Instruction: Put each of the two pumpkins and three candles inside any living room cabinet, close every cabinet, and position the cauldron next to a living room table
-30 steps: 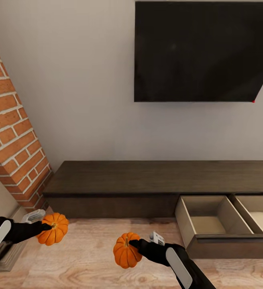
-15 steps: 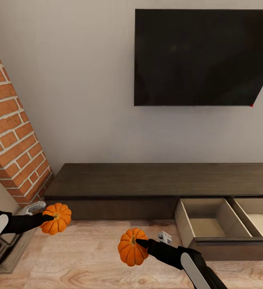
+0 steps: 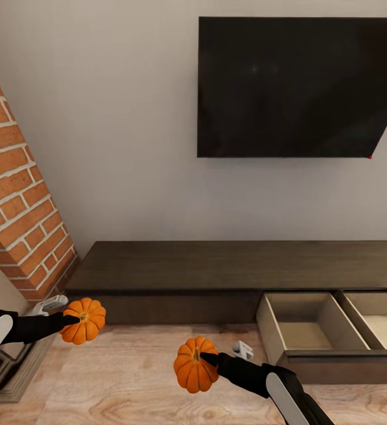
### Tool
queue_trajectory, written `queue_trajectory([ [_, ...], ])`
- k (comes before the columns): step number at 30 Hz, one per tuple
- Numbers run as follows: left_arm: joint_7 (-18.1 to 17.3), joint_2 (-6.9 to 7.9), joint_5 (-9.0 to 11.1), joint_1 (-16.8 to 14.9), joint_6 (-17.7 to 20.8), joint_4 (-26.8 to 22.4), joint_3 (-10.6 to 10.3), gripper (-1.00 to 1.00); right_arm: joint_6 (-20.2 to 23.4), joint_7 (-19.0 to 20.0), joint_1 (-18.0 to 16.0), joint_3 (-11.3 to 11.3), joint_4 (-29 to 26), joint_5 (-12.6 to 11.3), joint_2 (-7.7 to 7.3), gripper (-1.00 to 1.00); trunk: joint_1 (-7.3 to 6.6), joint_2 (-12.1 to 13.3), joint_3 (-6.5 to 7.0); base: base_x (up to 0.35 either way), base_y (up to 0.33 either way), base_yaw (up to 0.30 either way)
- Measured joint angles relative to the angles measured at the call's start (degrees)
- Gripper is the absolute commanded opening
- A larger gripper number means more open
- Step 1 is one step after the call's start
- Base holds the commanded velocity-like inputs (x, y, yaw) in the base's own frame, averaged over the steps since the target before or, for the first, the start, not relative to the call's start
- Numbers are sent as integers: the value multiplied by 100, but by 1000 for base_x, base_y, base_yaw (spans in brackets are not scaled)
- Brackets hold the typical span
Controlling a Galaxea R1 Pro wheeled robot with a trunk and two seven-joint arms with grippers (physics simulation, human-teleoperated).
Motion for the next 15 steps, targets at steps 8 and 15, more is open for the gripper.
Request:
queue_trajectory([
  [8,-2,-3,-6,-3,-5,4,0,-100,1,-5,1,-2,14,-7,1,-100,0,0,0,0,0,-186],
  [15,0,-4,76,-1,-7,4,0,-100,-2,-12,1,-2,16,-13,1,-100,0,0,0,0,0,-270],
])
